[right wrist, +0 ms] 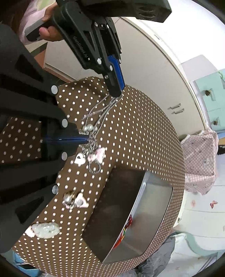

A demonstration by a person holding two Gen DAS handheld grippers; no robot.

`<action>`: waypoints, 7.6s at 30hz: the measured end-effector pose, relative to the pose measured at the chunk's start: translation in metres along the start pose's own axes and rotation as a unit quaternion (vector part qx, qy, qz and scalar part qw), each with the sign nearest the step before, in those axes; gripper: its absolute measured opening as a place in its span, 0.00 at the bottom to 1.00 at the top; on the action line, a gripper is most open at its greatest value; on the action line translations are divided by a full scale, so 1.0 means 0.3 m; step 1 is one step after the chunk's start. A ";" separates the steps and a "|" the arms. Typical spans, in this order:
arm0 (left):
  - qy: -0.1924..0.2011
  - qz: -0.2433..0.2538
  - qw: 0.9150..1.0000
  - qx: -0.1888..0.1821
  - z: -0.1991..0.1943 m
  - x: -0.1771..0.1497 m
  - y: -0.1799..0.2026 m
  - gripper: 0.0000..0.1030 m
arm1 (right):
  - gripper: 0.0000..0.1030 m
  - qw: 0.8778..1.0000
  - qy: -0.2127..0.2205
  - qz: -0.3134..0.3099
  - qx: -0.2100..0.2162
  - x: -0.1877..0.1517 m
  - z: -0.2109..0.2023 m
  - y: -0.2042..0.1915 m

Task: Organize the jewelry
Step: 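Grasp the chain's pearl end with the right gripper while the left holds the chain, then carry the silver chain with both grippers into the grey box, then open both grippers to release the chain inside the box, then withdraw both grippers from the box toward the remaining charms, then grasp the white charm with the right gripper while the left grasps the pink charm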

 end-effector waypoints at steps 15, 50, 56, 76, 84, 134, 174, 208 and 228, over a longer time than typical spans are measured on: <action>-0.004 -0.003 1.000 0.008 -0.003 -0.004 -0.023 0.17 | 0.10 0.998 -0.016 -0.052 0.003 0.018 0.078 -0.097; 0.033 0.041 0.998 -0.020 -0.073 0.098 0.109 0.17 | 0.08 0.997 0.058 0.046 0.032 0.073 -0.192 0.086; 0.068 0.065 0.995 -0.031 -0.138 0.165 0.169 0.17 | 0.08 0.994 0.100 0.044 0.011 0.121 -0.299 0.121; 0.163 0.123 0.978 -0.035 -0.334 0.434 0.345 0.17 | 0.08 0.983 0.179 0.020 -0.021 0.254 -0.491 0.180; 0.182 0.129 0.974 -0.047 -0.354 0.524 0.410 0.17 | 0.08 0.982 0.185 0.019 -0.028 0.303 -0.515 0.216; 0.052 0.105 0.992 -0.039 -0.051 0.463 0.397 0.52 | 0.50 0.986 0.132 0.075 -0.063 0.268 -0.384 0.355; -0.026 0.089 0.994 -0.050 0.089 0.062 0.213 0.58 | 0.51 0.995 0.037 0.071 -0.054 -0.045 -0.145 0.236; 0.010 0.088 0.995 -0.052 0.153 0.045 0.154 0.09 | 0.09 0.996 0.008 0.072 -0.060 -0.039 -0.026 0.227; 0.024 0.081 0.996 -0.042 0.115 0.066 0.147 0.68 | 0.09 0.992 0.039 0.102 -0.060 -0.031 -0.113 0.300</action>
Point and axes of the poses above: each gripper's, at about its wrist camera, not at the fingertips, and z roughly the way its jaws point, y to its right, x to its top, the point moved 1 cm from there along z, roughly the way its jaws point, and after that the axes turned 6 degrees about z, right-handed, at the moved point
